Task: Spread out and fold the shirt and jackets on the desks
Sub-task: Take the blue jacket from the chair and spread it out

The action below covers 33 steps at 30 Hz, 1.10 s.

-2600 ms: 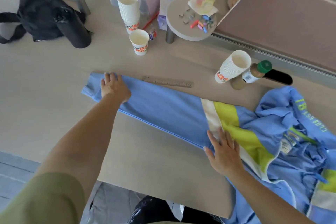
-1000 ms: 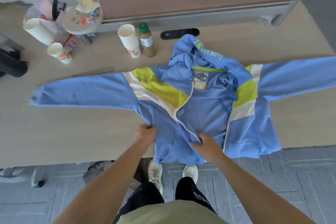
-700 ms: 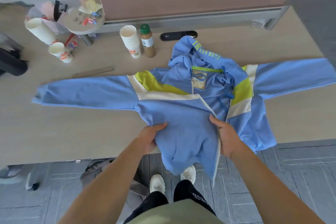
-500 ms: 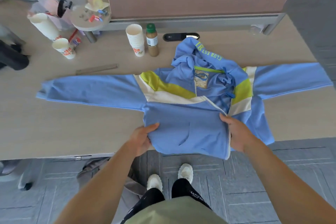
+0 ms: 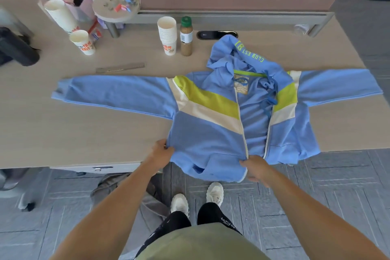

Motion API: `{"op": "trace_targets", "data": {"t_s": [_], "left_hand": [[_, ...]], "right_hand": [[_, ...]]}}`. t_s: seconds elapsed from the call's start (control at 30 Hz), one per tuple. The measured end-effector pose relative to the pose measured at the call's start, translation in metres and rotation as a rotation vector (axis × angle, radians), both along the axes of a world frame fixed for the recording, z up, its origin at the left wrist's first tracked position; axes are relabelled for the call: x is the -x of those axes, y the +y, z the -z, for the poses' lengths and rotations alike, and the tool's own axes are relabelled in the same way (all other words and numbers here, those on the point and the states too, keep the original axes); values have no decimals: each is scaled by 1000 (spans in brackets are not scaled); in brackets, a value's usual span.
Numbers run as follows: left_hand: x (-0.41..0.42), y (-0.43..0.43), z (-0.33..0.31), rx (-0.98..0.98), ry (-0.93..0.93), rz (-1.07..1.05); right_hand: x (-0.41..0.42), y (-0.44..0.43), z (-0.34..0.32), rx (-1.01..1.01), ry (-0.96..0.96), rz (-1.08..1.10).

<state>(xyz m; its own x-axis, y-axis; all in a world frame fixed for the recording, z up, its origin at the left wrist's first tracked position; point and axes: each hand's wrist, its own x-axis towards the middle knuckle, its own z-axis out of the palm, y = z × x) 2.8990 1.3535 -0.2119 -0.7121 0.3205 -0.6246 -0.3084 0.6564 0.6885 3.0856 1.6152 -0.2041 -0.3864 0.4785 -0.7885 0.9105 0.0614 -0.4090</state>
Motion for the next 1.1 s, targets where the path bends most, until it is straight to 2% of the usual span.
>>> {"op": "trace_targets", "data": {"t_s": [0.07, 0.13, 0.3, 0.37, 0.5, 0.6, 0.67, 0.73, 0.83, 0.9, 1.03, 1.1], "left_hand": [[-1, 0, 1, 150, 75, 107], [1, -3, 2, 243, 133, 122], [5, 0, 8, 70, -17, 159], [-1, 5, 2, 98, -17, 160], [-10, 6, -4, 303, 104, 268], [-8, 1, -2, 333, 123, 253], [-7, -4, 2, 264, 149, 163], [-6, -5, 2, 128, 150, 54], [-2, -9, 0, -80, 47, -44], [-1, -16, 1, -90, 31, -23], [-7, -26, 21, -10, 68, 147], [-9, -26, 28, 26, 132, 212]], "right_hand": [[-10, -1, 9, -116, -112, -158], [-14, -3, 11, -154, -125, -226], [-4, -5, -14, -236, -76, -274], [4, -5, -18, -256, -30, -238], [27, -8, -13, -299, 69, -174], [49, -6, -4, -355, 104, -61], [59, -7, 0, -282, 100, 52], [65, -6, 2, -105, 158, 192], [67, -3, -15, 252, 380, 485], [60, 1, -29, 384, 494, 586], [47, 0, -34, 243, 352, 308], [46, -1, -27, 237, 315, 287]]}}
